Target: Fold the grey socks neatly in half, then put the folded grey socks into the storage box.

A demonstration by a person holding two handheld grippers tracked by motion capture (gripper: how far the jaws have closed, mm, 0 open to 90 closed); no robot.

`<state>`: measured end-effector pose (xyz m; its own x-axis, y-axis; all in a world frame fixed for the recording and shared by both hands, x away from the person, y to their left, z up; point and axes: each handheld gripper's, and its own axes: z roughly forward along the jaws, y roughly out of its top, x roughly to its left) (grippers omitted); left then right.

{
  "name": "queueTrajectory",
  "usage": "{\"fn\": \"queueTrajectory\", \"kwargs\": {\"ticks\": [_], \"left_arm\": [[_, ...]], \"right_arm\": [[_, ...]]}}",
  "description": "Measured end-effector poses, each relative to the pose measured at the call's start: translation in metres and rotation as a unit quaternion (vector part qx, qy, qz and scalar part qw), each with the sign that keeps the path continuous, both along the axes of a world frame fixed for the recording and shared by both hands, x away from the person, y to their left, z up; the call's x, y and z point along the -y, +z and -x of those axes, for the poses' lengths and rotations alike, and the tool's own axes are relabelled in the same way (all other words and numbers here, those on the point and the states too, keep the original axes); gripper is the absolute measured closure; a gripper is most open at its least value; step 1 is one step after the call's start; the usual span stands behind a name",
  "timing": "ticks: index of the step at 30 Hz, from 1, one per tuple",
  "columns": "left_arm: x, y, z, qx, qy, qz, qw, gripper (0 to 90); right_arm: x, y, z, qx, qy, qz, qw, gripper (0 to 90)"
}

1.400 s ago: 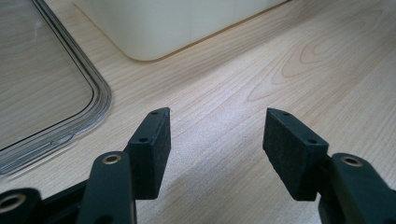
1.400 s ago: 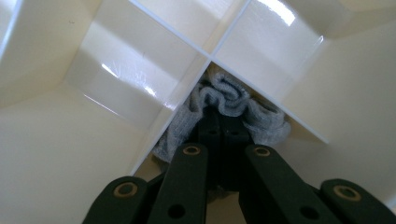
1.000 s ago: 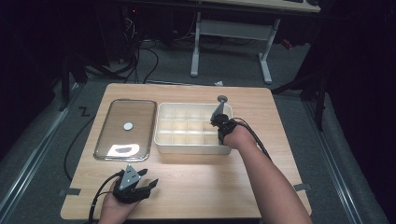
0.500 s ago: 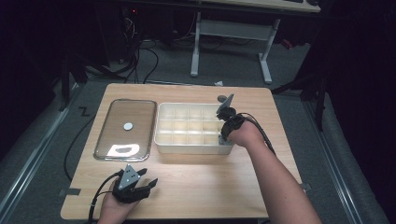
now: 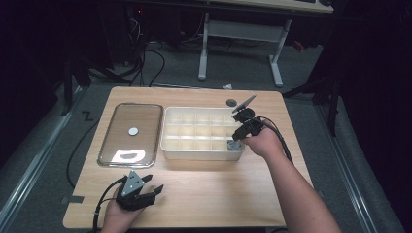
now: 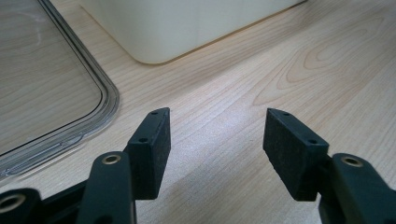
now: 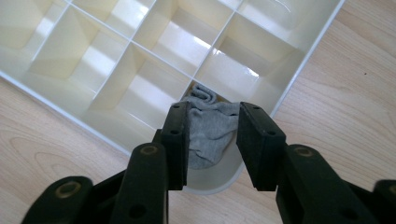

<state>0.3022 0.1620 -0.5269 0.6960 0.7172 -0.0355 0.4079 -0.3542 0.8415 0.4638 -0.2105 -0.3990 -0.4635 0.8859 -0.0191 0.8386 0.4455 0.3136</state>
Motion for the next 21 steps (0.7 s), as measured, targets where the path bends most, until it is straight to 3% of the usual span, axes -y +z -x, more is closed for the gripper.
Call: {"fn": "queueTrajectory", "kwargs": {"ticks": [4, 7, 15, 21], "left_arm": [[0.003, 0.0, 0.001, 0.001, -0.004, -0.001, 1.0, 42.2], [0.004, 0.0, 0.001, 0.003, -0.007, -0.004, 1.0, 42.1], [0.001, 0.0, 0.001, 0.0, -0.004, 0.0, 1.0, 42.2], [0.003, 0.0, 0.004, 0.003, -0.006, -0.007, 1.0, 42.1]], "right_arm": [[0.001, -0.002, 0.005, 0.003, 0.002, -0.005, 1.0, 61.5], [0.001, -0.005, 0.012, 0.014, 0.009, -0.012, 0.9998, 54.5], [-0.001, -0.01, 0.019, 0.021, 0.013, -0.029, 0.9993, 50.1], [-0.005, -0.014, 0.033, 0.059, 0.02, -0.045, 0.997, 44.4]]}}
